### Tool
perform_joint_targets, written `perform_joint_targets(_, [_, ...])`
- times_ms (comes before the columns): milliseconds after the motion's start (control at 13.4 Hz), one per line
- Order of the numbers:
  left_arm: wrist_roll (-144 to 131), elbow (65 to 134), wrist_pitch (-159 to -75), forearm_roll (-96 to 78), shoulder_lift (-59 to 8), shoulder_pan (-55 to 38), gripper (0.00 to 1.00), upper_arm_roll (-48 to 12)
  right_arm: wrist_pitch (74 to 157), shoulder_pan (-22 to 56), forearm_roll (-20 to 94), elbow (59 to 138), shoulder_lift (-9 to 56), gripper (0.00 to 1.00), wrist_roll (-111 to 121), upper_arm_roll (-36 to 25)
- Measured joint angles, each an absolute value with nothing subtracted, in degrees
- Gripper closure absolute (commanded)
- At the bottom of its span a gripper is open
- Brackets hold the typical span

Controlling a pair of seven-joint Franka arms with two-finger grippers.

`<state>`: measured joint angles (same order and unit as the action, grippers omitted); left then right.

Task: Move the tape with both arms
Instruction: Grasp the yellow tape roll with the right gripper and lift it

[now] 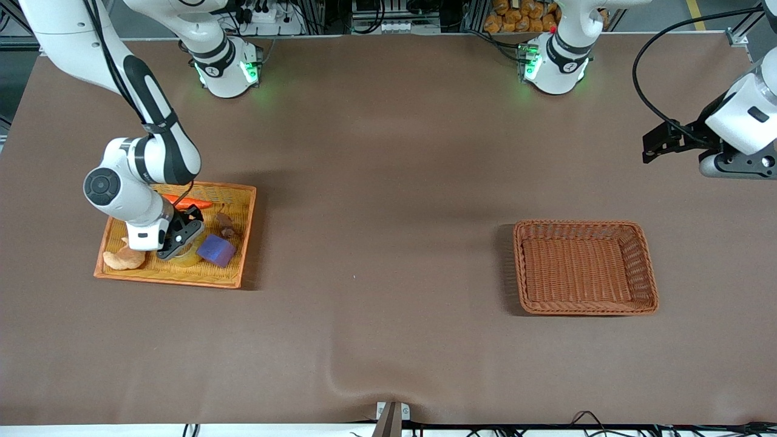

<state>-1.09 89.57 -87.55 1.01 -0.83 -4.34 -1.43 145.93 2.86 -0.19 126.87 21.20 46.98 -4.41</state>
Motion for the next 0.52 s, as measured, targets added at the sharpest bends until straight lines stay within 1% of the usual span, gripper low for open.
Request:
perform_joint_targets(75, [-1.09, 89.66, -87.57, 1.01, -0.83, -4.35, 0.00, -1.43, 145.97, 2.87, -0.19, 126.90, 21.14, 1.00, 47.00, -4.37])
perform_joint_targets(224, [-1.09, 89.93, -87.64, 1.01, -0.83, -4.36, 0.00, -1.45, 145.58, 2.90, -0.19, 126.78, 20.27, 1.00, 47.60, -4.34])
perform_joint_targets(298, [-1.09, 90.05, -87.69, 1.01, -0.83, -4.36, 0.00, -1.46, 143.94, 3.07, -0.19, 126.36, 19.08, 1.00, 47.92, -4.23])
perform_joint_targets(447, [-1.09, 90.16, -87.82, 1.01, -0.83, -4.36, 0.00, -1.47, 136.88, 4.41, -0.19, 123.71, 15.42, 1.00, 47.75, -4.03])
perform_joint_targets(522, [-1.09, 90.17, -87.85, 1.01, -0.83, -4.37, 0.00, -1.48, 131.56, 5.28, -0.17, 120.83, 13.70, 1.00, 47.11, -3.92])
